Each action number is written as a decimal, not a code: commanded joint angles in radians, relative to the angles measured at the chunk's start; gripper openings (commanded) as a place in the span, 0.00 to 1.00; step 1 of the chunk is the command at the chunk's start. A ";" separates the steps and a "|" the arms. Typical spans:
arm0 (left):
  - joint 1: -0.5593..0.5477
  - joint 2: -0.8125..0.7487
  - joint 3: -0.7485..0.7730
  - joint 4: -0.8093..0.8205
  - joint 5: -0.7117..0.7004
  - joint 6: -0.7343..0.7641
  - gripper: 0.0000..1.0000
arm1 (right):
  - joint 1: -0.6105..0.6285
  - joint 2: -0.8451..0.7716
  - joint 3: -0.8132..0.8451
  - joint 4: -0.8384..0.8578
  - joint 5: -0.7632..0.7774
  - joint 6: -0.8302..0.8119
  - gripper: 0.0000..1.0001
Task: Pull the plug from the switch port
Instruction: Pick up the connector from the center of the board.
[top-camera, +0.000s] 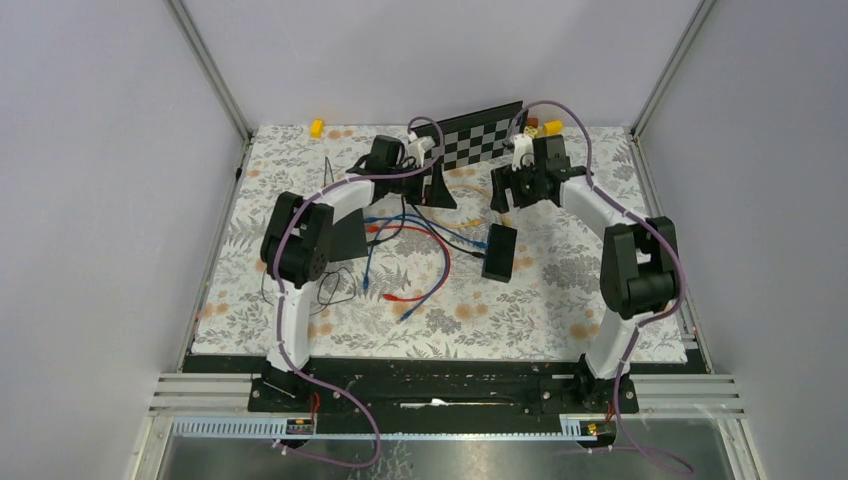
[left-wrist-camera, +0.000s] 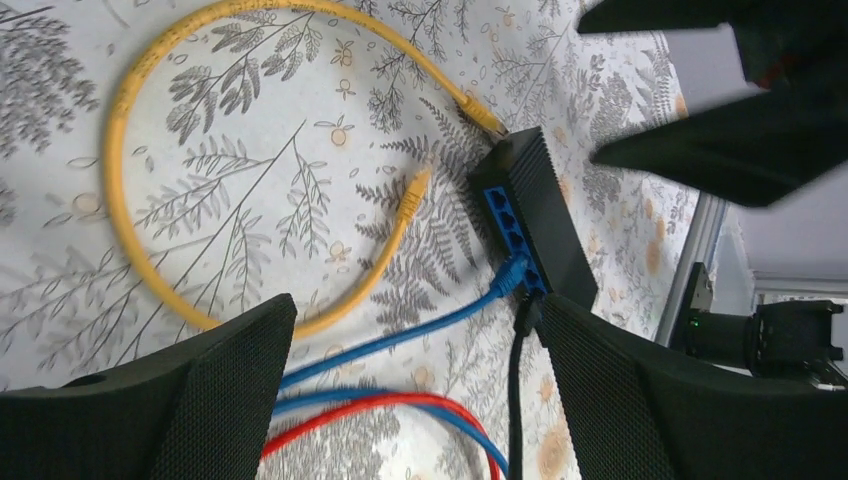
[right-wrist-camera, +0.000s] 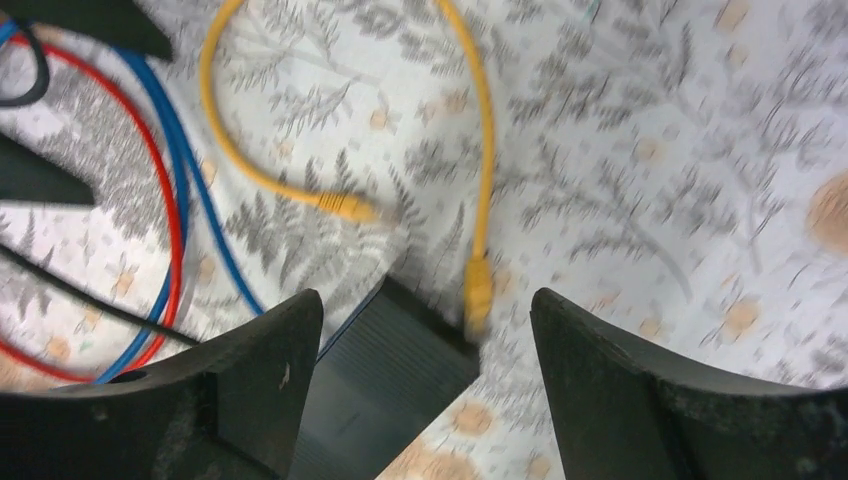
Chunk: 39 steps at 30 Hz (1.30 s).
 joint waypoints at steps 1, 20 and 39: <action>0.049 -0.142 -0.086 0.083 0.047 0.018 0.96 | 0.003 0.111 0.137 0.029 0.034 -0.051 0.81; 0.067 -0.128 -0.186 0.185 -0.092 0.050 0.98 | 0.100 0.361 0.280 0.006 0.256 -0.124 0.62; -0.037 -0.092 -0.219 0.398 -0.255 0.095 0.99 | 0.048 0.345 0.272 -0.005 0.435 -0.173 0.00</action>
